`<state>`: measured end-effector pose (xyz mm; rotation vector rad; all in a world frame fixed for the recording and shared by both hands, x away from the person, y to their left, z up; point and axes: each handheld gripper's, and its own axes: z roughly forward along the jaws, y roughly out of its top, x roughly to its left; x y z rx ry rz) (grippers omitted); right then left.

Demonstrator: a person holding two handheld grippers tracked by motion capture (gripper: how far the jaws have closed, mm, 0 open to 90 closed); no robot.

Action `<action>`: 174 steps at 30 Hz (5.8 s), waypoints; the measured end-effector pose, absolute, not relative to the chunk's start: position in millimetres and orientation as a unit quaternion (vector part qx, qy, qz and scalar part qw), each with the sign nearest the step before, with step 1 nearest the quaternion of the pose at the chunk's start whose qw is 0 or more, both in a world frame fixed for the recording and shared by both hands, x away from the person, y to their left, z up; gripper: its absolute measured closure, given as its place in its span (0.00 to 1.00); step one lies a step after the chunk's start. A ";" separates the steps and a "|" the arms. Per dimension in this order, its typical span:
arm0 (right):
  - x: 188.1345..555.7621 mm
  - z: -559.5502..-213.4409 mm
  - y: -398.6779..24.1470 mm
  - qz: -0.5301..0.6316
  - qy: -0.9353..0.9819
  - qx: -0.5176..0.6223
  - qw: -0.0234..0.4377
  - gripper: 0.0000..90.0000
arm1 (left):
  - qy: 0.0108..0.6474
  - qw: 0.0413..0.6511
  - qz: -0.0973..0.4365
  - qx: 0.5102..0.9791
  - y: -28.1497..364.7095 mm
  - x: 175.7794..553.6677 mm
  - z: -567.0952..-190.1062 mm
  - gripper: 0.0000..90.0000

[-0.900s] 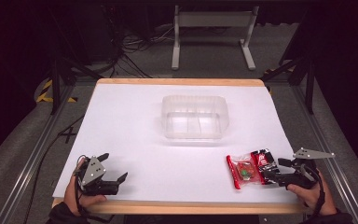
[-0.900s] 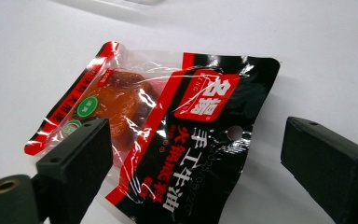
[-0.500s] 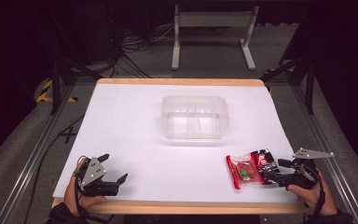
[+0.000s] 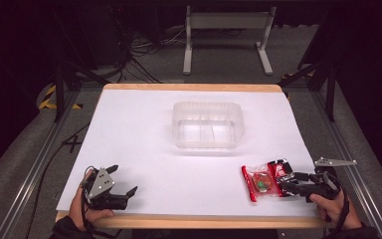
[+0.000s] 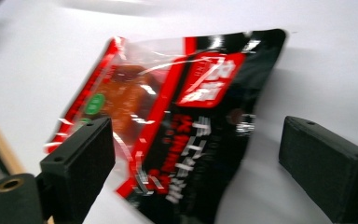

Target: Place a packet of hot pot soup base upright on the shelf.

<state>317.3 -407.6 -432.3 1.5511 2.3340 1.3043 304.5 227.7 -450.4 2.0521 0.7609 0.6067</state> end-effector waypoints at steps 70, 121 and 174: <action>337.2 -305.1 -290.7 0.508 0.761 0.373 0.154 1.00 | 0.304 0.424 0.239 0.819 226.3 303.7 -450.7 0.08; 452.9 -336.4 -229.0 0.417 0.758 0.472 0.170 0.98 | 0.304 0.429 0.240 0.816 227.7 302.1 -450.7 0.08; 453.0 -332.5 -217.4 0.359 0.816 0.406 0.202 0.72 | 0.300 0.430 0.235 0.818 227.2 301.8 -450.6 0.08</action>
